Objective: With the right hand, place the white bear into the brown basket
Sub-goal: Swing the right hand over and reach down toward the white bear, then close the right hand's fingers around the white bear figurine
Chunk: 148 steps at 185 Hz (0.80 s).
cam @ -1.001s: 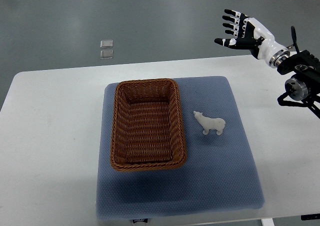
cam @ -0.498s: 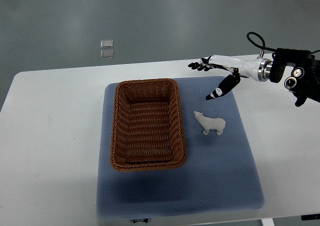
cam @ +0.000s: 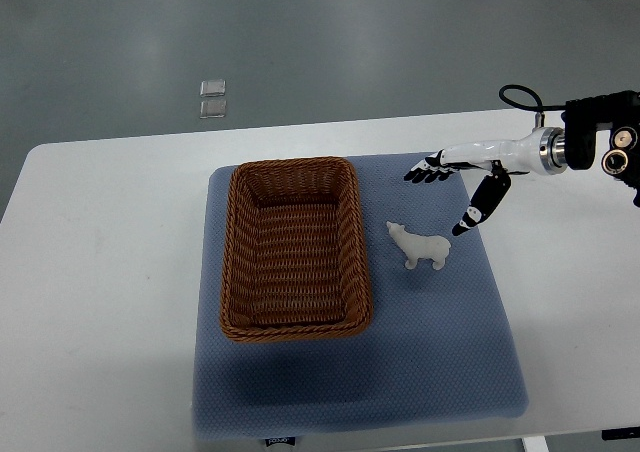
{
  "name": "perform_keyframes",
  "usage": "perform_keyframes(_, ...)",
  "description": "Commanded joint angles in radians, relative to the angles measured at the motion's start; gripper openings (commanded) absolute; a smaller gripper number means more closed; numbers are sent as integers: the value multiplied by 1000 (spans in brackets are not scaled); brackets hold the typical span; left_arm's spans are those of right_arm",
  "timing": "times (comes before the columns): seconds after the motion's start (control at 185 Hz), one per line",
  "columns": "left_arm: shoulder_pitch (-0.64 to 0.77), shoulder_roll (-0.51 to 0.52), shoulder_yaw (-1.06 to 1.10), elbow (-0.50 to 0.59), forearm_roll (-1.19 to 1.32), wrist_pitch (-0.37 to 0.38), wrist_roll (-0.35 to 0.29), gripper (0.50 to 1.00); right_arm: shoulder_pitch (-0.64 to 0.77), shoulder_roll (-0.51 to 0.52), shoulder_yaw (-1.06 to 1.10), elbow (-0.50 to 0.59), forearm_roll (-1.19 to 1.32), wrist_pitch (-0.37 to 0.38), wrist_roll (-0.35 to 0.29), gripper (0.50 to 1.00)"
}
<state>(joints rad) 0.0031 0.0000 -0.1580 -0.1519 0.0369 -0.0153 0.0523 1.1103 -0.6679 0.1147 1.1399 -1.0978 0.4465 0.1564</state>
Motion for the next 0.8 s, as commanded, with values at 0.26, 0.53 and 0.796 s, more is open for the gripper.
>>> perform_keyframes(0.26, 0, 0, 0, 0, 0, 0, 0, 1000, -37, 77, -20, -6, -25, -32, -9, 913)
perform_keyframes(0.53, 0, 0, 0, 0, 0, 0, 0, 1000, -40, 93, -20, 1, -182, -57, -11, 911)
perform_keyframes(0.796, 0, 0, 0, 0, 0, 0, 0, 1000, -35, 113, -18, 18, -223, -57, -11, 909)
